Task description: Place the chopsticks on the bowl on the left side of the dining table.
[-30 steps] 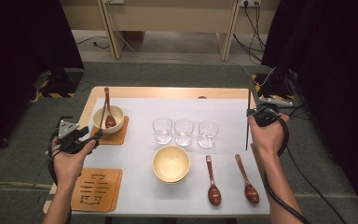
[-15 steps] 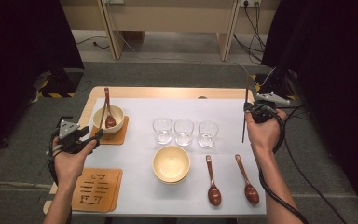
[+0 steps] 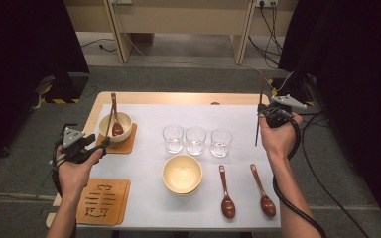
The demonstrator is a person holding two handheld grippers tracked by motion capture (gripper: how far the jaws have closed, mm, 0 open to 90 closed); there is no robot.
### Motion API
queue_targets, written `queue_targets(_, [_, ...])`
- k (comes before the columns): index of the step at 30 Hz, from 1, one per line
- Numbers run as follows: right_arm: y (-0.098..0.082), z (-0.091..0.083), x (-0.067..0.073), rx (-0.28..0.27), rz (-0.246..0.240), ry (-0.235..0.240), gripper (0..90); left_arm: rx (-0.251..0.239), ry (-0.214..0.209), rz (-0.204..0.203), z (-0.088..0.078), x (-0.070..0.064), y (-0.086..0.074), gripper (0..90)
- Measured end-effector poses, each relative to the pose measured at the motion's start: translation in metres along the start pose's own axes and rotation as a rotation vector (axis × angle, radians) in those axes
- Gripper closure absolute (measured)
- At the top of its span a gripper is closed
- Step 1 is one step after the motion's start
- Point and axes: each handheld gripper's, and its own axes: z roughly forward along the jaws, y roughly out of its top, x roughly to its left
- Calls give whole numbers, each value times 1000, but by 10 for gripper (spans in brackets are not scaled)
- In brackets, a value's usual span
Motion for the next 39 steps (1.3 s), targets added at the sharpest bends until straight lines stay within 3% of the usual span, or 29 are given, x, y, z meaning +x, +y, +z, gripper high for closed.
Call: queue_targets(39, [11, 12, 10, -101, -23, 1, 855, -11, -6, -6, -1, -1, 1, 421])
